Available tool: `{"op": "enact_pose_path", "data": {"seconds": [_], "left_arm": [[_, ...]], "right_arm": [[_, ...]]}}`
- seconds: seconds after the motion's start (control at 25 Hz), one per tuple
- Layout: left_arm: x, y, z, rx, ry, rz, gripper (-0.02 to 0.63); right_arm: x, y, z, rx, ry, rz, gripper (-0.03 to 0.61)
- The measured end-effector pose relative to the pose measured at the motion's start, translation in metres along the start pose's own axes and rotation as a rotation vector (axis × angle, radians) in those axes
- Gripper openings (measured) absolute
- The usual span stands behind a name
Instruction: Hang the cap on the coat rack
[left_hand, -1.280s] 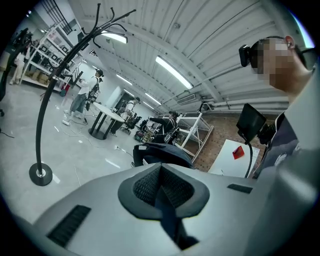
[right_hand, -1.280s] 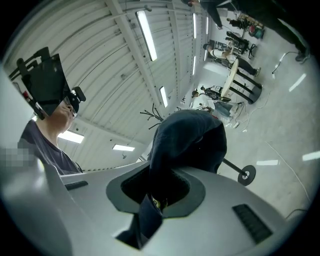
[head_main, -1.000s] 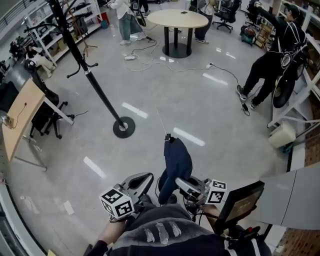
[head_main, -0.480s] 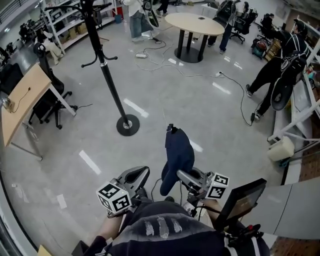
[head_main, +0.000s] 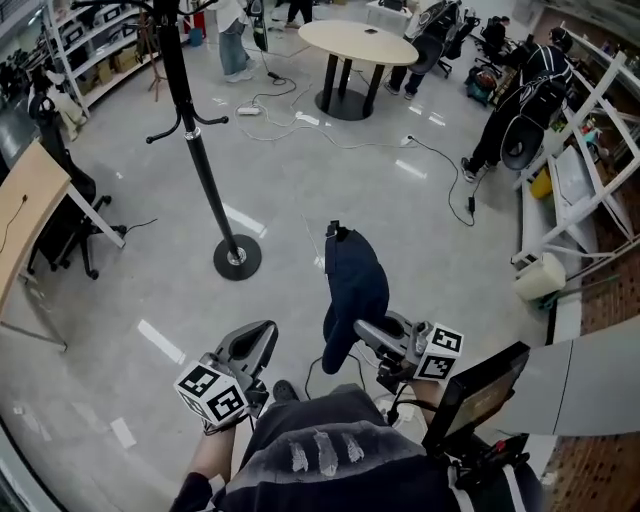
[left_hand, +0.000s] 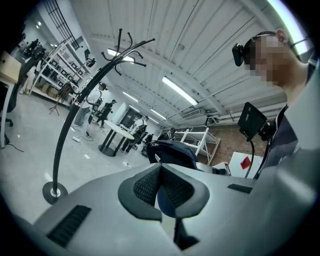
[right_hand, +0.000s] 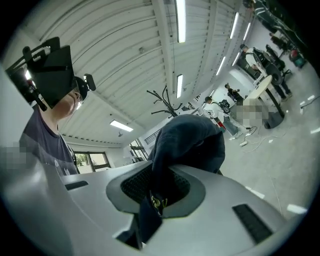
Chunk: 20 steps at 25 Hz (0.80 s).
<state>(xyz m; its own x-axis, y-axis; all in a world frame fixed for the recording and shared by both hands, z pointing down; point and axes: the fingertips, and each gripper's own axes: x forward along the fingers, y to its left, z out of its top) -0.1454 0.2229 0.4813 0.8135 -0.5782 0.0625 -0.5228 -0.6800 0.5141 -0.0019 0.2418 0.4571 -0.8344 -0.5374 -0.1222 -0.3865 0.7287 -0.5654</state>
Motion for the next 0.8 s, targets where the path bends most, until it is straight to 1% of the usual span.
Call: {"op": "enact_pose_path", "data": {"seconds": [0.12,0.2,0.32,0.48,0.64,0.8], "left_arm": [[-0.015,0.025,0.001,-0.010,0.003,-0.004,0.008],[-0.018,0.028,-0.001,-0.015,0.000,-0.003,0.008],[-0.013,0.027,-0.002,-0.011,0.001,0.011,0.008],[-0.006,0.042,0.005,-0.009,0.014,0.030,0.008],[0.024,0.048,0.017,0.013,0.019,0.073,0.008],[0.081,0.031,0.022,0.031,0.015,0.088,0.008]], "right_arm": [[0.024,-0.003,-0.010,-0.022,0.015,-0.022,0.054],[0.026,-0.005,-0.014,-0.024,0.019,-0.026,0.054],[0.026,-0.012,-0.012,-0.031,0.032,-0.018,0.054],[0.049,-0.024,-0.005,-0.024,0.040,0.014,0.054],[0.049,-0.050,0.011,-0.024,0.042,0.050,0.054],[0.018,-0.082,0.036,-0.036,0.045,0.075,0.054]]}}
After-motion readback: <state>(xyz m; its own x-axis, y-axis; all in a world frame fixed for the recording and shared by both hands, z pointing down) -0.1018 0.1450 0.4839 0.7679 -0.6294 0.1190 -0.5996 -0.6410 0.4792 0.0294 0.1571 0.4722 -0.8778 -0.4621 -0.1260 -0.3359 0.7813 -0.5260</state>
